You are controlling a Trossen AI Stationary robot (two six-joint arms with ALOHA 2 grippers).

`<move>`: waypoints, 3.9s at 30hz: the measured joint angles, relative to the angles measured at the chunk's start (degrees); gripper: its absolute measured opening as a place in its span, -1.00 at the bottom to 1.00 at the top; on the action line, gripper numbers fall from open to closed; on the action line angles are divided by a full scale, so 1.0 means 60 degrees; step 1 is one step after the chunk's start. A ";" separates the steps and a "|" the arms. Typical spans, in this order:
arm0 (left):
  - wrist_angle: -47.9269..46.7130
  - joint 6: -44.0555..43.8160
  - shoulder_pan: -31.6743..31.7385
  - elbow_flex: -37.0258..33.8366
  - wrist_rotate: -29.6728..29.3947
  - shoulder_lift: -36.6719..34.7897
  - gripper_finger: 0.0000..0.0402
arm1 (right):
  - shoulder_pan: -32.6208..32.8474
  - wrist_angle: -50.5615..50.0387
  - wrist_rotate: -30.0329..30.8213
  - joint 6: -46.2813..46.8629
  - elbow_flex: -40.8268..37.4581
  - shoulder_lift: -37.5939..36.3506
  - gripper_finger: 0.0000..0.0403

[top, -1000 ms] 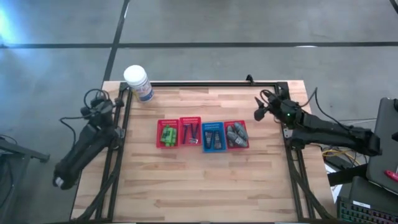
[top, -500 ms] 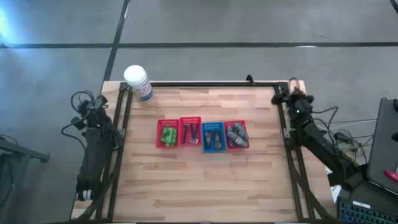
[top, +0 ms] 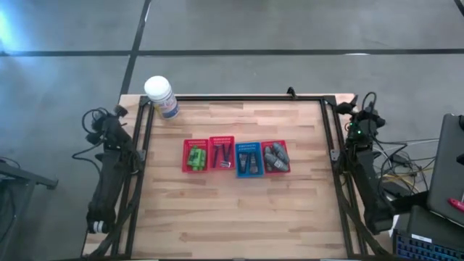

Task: Pick & Place Travel size toiletries
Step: Return to Home Position

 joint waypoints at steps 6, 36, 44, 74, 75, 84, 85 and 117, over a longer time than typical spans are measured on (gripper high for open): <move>0.1580 -0.0011 0.0142 -0.0472 0.0015 0.0000 -0.65 | -0.0596 0.0000 -0.0007 -0.0004 0.0004 -0.0027 0.66; 0.1681 -0.0030 0.0568 -0.0486 -0.0209 0.0000 -0.68 | -0.0731 0.0005 -0.0004 -0.0011 0.0007 -0.0013 0.51; 0.1681 -0.0030 0.0564 -0.0486 -0.0213 0.0004 -0.70 | -0.0720 0.0007 -0.0005 -0.0011 0.0007 -0.0019 0.40; 0.1683 -0.0026 0.0546 -0.0486 -0.0217 0.0004 -0.70 | -0.0696 -0.1107 -0.5067 -0.0859 0.0007 -0.0027 0.11; 0.1682 -0.0026 0.0546 -0.0486 -0.0219 0.0004 -0.70 | -0.0695 -0.1093 -0.5156 -0.1066 0.0007 -0.0027 0.12; 0.1677 -0.0026 0.0546 -0.0486 -0.0220 0.0004 -0.70 | -0.0713 -0.1143 -0.5194 -0.1347 0.0007 -0.0022 0.27; 0.1677 -0.0026 0.0546 -0.0486 -0.0220 0.0004 -0.70 | -0.0713 -0.1142 -0.5193 -0.1274 0.0007 -0.0013 0.29; 0.1308 0.1288 0.0597 -0.0457 0.9854 0.0012 -0.70 | -0.0713 -0.1140 -0.5187 -0.0936 0.0007 0.0095 0.79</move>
